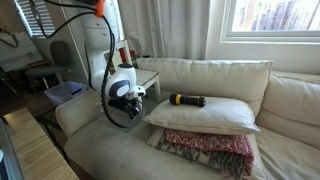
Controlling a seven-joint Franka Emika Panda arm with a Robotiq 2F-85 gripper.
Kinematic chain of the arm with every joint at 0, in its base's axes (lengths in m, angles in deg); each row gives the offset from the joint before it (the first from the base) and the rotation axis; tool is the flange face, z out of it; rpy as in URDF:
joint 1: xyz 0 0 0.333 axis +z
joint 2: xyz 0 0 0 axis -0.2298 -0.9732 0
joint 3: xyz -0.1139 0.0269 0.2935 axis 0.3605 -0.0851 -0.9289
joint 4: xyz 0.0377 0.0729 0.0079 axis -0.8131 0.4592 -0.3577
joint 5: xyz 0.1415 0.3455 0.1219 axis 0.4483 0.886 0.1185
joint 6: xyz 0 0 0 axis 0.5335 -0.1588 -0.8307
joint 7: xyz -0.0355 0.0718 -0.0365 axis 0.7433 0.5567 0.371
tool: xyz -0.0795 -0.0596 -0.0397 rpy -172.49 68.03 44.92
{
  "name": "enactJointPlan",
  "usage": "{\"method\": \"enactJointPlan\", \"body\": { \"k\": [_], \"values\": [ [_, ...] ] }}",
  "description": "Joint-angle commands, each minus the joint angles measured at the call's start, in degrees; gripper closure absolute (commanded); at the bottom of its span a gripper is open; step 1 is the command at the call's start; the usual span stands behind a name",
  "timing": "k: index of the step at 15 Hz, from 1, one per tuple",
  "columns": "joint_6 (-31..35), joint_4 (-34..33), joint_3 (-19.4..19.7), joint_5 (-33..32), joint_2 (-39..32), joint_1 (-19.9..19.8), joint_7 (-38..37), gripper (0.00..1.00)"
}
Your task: Remove the black torch from the fridge vegetable box and put it on the pillow, then put the vegetable box on the chair
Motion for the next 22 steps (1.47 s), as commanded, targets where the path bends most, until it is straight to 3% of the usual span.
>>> {"method": "enactJointPlan", "body": {
  "k": [1,3,6,8,12,18,22],
  "values": [
    [-5.09,10.73,-2.63,-3.13,9.74,-5.49,3.28,0.99],
    [-9.89,14.9,-4.9,-3.49,13.93,-8.89,5.74,0.99],
    [-13.51,20.49,-5.86,-2.06,20.43,-10.48,7.2,0.99],
    [-14.5,24.12,-8.5,-2.08,24.42,-13.87,10.82,0.99],
    [-15.18,29.93,-13.16,-0.22,31.85,-19.58,14.91,0.99],
    [-12.94,34.69,-25.15,8.36,38.06,-32.23,19.84,0.99],
    [-10.75,35.22,-29.32,13.33,41.6,-34.53,18.18,0.99]
  ]
}}
